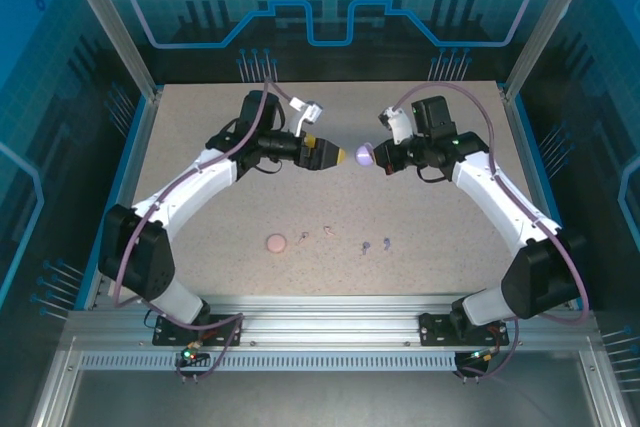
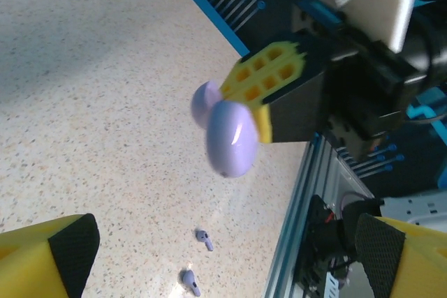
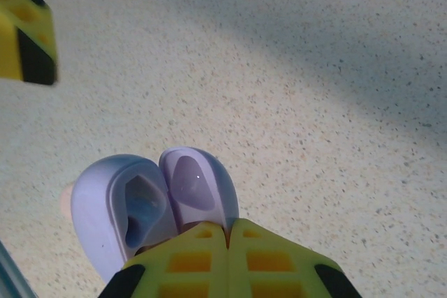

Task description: Insert wireless bluetooth earbuds into charging case

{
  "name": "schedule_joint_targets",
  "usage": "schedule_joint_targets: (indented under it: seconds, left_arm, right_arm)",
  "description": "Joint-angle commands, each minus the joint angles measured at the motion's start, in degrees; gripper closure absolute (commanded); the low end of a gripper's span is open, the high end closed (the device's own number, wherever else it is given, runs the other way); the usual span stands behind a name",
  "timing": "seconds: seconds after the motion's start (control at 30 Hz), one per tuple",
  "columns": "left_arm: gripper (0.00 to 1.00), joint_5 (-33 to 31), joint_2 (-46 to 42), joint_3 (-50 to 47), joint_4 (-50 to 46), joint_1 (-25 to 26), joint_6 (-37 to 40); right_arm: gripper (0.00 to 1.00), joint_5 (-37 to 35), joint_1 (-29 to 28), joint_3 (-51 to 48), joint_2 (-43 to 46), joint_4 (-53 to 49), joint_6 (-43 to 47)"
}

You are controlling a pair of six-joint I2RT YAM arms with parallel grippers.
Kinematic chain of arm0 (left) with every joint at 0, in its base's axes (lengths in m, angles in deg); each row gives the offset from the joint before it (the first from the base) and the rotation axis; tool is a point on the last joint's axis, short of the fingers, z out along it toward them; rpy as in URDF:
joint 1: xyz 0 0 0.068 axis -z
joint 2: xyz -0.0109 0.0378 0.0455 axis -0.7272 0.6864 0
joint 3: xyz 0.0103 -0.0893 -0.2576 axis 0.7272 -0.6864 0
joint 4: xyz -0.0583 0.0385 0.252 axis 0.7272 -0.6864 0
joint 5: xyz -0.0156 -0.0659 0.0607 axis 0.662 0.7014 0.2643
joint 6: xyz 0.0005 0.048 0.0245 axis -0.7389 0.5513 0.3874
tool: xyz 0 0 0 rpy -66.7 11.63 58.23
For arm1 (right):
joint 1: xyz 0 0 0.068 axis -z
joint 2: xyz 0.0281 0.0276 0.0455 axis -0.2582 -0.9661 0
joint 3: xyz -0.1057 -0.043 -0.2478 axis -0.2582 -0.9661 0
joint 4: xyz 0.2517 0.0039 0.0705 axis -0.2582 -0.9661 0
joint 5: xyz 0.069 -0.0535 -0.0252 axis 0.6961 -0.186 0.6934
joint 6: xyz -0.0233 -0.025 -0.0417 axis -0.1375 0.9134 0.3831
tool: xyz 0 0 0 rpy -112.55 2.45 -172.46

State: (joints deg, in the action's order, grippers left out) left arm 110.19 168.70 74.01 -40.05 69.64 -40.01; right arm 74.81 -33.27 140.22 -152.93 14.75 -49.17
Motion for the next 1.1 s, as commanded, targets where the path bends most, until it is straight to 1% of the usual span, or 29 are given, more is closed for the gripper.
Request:
schedule_joint_targets:
  seconds: [0.0, 0.07, 0.17, 0.33, 0.5, 0.63, 0.83, 1.07]
  left_arm:
    - [0.05, 6.68, 4.34, 5.98, -13.72, -0.5, 8.55]
    - [0.1, 8.5, 6.89, 9.51, -18.6, -0.61, 11.16]
    - [0.17, 10.31, 9.6, 12.55, -22.38, -0.54, 13.12]
    - [0.27, 11.96, 12.13, 14.46, -22.91, -0.28, 13.36]
    - [0.35, 12.85, 14.07, 16.3, -24.31, 0.71, 14.09]
    - [0.4, 13.24, 15.21, 17.47, -25.19, 1.65, 14.67]
    - [0.44, 13.82, 16.36, 18.59, -25.29, 2.26, 14.51]
    - [0.45, 13.87, 17.69, 19.22, -26.03, 3.24, 15.05]
  right_arm:
    - [1.0, 0.06, 0.55, 1.73, -0.73, -3.9, 5.82]
    - [1.0, 0.17, 0.16, 2.13, -0.91, -4.99, 7.33]
    - [1.0, 0.64, -0.3, 2.35, -1.22, -5.63, 8.03]
    - [1.0, 1.88, -1.67, 3.18, -2.26, -6.07, 8.09]
    - [1.0, 1.88, -3.43, 4.23, -3.26, -6.43, 8.06]
    - [1.0, 1.87, -4.27, 4.81, -3.72, -6.49, 7.89]
    - [1.0, 2.38, -4.72, 5.15, -3.64, -6.45, 7.43]
    - [1.0, 3.05, -5.16, 5.77, -3.37, -6.47, 7.11]
